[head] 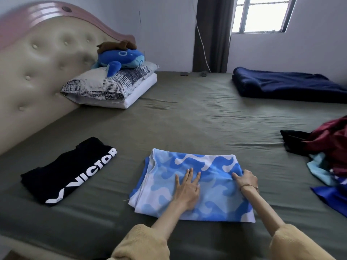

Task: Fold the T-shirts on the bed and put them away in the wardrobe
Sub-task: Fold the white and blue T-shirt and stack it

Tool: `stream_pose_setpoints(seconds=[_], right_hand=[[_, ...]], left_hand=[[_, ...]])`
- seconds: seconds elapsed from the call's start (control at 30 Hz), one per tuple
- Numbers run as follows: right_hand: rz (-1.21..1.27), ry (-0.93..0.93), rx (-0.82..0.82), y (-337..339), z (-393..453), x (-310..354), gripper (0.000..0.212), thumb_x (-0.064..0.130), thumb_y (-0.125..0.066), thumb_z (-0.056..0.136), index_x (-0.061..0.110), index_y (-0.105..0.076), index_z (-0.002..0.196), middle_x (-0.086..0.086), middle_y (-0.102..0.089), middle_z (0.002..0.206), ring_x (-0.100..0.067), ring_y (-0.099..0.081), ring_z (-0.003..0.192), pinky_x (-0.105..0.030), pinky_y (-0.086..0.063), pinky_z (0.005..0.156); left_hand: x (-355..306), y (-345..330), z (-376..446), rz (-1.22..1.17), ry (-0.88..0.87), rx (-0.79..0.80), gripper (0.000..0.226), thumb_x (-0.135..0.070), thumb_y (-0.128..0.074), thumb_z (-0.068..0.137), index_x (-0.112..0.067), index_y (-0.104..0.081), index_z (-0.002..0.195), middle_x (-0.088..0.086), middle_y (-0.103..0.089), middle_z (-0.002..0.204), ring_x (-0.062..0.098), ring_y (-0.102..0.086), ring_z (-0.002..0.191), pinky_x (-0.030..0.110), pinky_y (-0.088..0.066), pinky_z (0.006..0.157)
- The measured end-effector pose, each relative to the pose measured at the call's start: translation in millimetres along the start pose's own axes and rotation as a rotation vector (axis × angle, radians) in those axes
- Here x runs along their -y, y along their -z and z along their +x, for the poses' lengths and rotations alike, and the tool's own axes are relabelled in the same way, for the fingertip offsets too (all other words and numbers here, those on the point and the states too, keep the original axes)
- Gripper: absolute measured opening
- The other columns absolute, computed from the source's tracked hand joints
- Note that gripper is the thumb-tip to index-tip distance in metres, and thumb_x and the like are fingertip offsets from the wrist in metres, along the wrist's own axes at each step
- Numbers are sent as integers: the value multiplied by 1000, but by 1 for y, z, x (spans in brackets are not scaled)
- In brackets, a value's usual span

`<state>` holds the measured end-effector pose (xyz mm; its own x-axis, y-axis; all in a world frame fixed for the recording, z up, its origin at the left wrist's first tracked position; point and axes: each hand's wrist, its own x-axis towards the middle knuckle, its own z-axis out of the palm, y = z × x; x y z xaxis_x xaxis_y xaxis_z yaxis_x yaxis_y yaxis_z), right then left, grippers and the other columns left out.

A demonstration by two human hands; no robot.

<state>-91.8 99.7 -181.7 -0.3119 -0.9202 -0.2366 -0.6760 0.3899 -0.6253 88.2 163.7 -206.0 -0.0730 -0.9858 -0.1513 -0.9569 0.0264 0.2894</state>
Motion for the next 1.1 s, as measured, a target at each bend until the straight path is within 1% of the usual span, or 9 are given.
stream_pose_setpoints(seconds=[0.17,0.27,0.37,0.53,0.67,0.77,0.83,0.9,1.1], right_hand=[[-13,-48,-37,39,7,-32,36,27,-57,89,-2,-59,110,-25,-59,117,-39,-54,111,-35,-42,84],[29,-27,-19,48,7,-32,36,25,-53,91,-3,-58,112,-25,-58,119,-38,-53,112,-35,-41,85],[84,30,1,50,3,-15,35,21,-51,92,-6,-56,114,-26,-57,121,-39,-51,114,-35,-40,86],[64,124,110,42,-10,31,36,20,-46,94,-2,-50,122,-24,-54,125,-37,-51,115,-33,-38,83],[87,158,266,19,-28,68,19,20,-52,90,7,-47,104,-16,-52,106,-26,-49,92,-29,-36,72],[132,169,334,-3,-39,87,16,17,-52,88,9,-40,82,-10,-45,99,-24,-47,87,-30,-41,65],[154,162,377,-23,-49,101,18,12,-51,89,7,-41,76,-9,-51,83,-24,-53,69,-26,-49,55],[130,170,389,-39,-59,110,15,12,-50,91,4,-46,78,-11,-56,79,-24,-53,61,-21,-53,53],[-55,264,386,-94,-85,135,27,17,-46,94,1,-42,116,-21,-54,121,-33,-56,111,-37,-47,84]], left_hand=[[-33,-10,8,-42,-35,-106,47,-25,-32,100,-20,-29,147,5,-17,157,18,-12,145,39,-9,117],[-31,-6,5,-24,47,-247,34,-26,-41,96,-19,-49,128,6,-43,132,23,-35,127,35,-31,101],[-12,5,2,-103,172,-262,31,-18,-45,92,-14,-52,122,9,-44,124,27,-41,121,35,-37,95],[40,21,0,-286,308,-202,44,-13,-43,91,-16,-46,135,9,-40,140,26,-44,125,31,-37,99],[68,29,-2,-500,315,-232,40,-8,-40,93,-10,-56,129,12,-53,130,27,-54,114,29,-41,92],[71,34,-3,-851,364,-225,30,-7,-39,98,-3,-60,118,10,-62,95,15,-61,71,22,-47,62],[75,42,-6,-1081,401,-178,23,-9,-37,100,-5,-59,99,5,-50,76,2,-47,44,11,-32,40],[76,51,-9,-1159,415,-135,29,-17,-33,103,-11,-52,82,3,-45,73,3,-44,44,11,-30,38],[95,54,-1,-1264,392,-62,39,-34,-24,104,-17,-55,87,-2,-55,82,9,-48,66,20,-37,59]])
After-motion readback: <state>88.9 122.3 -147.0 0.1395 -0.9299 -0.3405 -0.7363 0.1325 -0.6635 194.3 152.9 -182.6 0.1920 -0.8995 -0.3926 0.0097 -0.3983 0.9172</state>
